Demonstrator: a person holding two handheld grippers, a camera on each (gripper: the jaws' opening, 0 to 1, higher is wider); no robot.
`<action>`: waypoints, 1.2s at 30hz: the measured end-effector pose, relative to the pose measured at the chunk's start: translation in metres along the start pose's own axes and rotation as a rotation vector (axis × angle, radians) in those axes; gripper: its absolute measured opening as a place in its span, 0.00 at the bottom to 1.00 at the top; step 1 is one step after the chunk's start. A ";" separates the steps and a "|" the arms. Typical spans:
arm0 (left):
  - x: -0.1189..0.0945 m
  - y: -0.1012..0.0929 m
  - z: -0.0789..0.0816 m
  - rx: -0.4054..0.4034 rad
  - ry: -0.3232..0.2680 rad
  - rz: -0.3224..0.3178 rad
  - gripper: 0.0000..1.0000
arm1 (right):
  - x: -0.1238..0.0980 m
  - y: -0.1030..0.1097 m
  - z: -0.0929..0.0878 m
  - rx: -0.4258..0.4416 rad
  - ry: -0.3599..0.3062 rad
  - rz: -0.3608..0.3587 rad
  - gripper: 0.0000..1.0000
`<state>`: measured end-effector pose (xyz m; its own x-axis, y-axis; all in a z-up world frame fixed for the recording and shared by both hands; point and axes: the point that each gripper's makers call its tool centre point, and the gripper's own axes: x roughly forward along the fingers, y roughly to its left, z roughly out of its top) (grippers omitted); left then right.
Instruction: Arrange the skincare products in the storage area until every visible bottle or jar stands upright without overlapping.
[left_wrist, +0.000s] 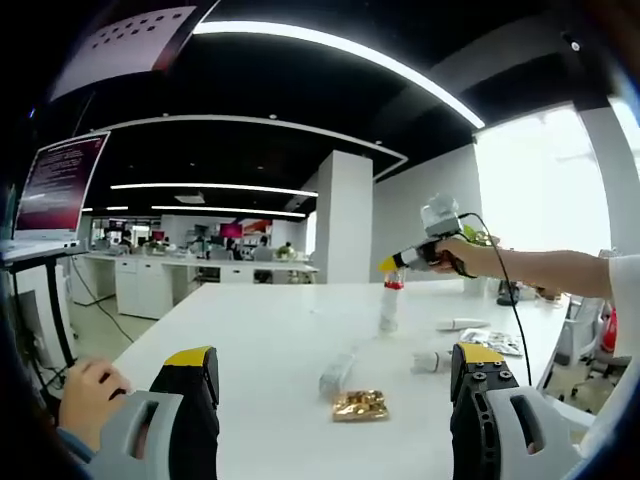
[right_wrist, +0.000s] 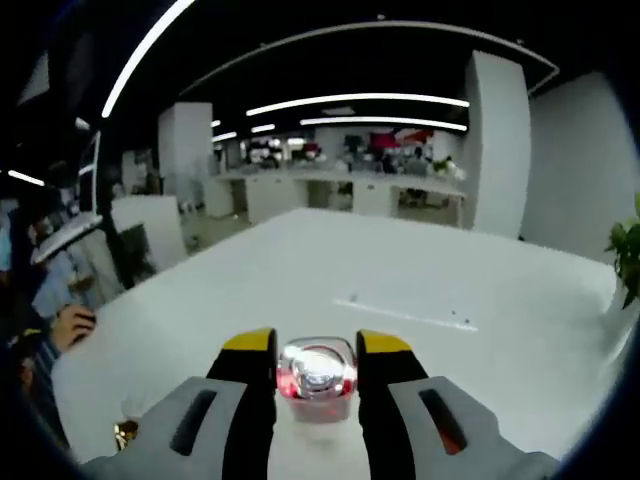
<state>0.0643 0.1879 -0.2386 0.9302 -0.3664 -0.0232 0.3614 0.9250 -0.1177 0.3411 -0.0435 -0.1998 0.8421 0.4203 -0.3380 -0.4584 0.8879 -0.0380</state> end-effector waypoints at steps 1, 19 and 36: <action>0.000 -0.001 0.000 0.002 0.001 -0.002 1.00 | 0.000 0.000 0.000 0.000 -0.004 -0.002 0.29; 0.001 -0.003 -0.003 0.001 0.007 -0.011 1.00 | 0.016 -0.008 -0.018 -0.160 -0.092 -0.088 0.48; 0.002 -0.003 -0.006 -0.004 0.009 -0.009 1.00 | 0.021 -0.006 -0.059 0.023 -0.134 -0.010 0.53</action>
<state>0.0641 0.1835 -0.2447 0.9263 -0.3755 -0.0315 0.3693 0.9212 -0.1221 0.3449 -0.0507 -0.2622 0.8780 0.4308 -0.2089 -0.4439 0.8959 -0.0183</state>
